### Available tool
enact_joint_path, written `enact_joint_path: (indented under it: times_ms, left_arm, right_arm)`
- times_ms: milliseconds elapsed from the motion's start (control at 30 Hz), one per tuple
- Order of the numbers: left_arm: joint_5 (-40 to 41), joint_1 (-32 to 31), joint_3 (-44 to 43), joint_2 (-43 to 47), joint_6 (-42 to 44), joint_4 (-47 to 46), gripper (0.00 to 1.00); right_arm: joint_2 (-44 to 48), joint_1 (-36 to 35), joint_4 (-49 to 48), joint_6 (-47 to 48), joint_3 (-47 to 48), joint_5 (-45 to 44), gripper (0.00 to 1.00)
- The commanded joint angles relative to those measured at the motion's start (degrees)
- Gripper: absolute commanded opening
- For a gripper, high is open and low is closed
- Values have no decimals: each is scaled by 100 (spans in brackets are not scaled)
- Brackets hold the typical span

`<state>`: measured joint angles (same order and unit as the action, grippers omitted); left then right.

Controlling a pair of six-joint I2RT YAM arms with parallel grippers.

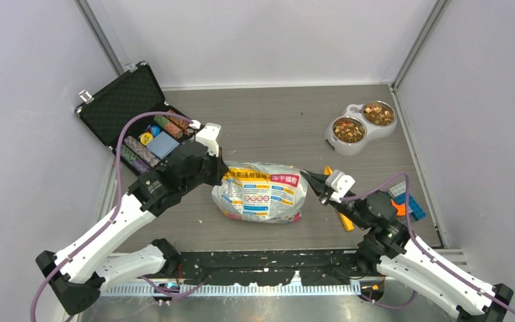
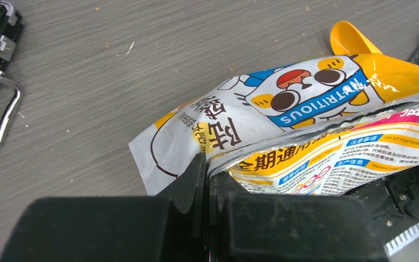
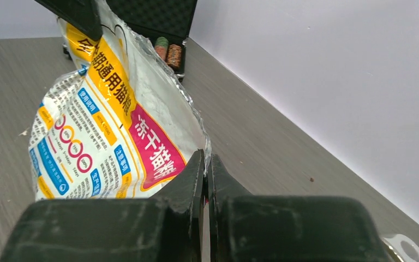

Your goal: Serve the pet food

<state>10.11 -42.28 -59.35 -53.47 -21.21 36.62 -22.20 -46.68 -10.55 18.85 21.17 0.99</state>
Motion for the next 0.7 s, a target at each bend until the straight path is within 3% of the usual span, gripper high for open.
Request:
enact_joint_path:
  times_ms: [0, 33, 100, 133, 200, 333, 367, 500, 667]
  left_arm:
    - [2710, 196, -529, 53, 136, 192, 0]
    - [2394, 156, -545, 39, 343, 108, 0]
    - [1606, 98, -464, 83, 782, -199, 0]
    - [1350, 71, -398, 127, 917, -359, 0]
    - [1149, 46, -349, 196, 1073, -495, 0]
    - [1074, 45, -318, 283, 1349, -490, 0]
    - [1051, 45, -315, 297, 1404, -489, 0]
    - [931, 42, -283, 349, 1655, -527, 0]
    - [513, 36, -99, 466, 1968, -863, 0]
  right_arm:
    - [-255, 194, -171, 626, 647, -1668, 5]
    - [-331, 194, 350, 531, 821, -1578, 8]
    - [-569, 194, 1223, 435, 1317, -1065, 28]
    - [-719, 194, 1517, 376, 1642, -642, 50]
    - [-966, 194, 2321, 431, 2148, -15, 67]
    - [-1369, 194, 3213, 644, 3031, 43, 83]
    - [-1438, 194, 3482, 650, 3164, 38, 91]
    - [-2120, 194, 4807, 1150, 4452, 1309, 97]
    - [-3441, 194, 6071, 1916, 5507, 1448, 98]
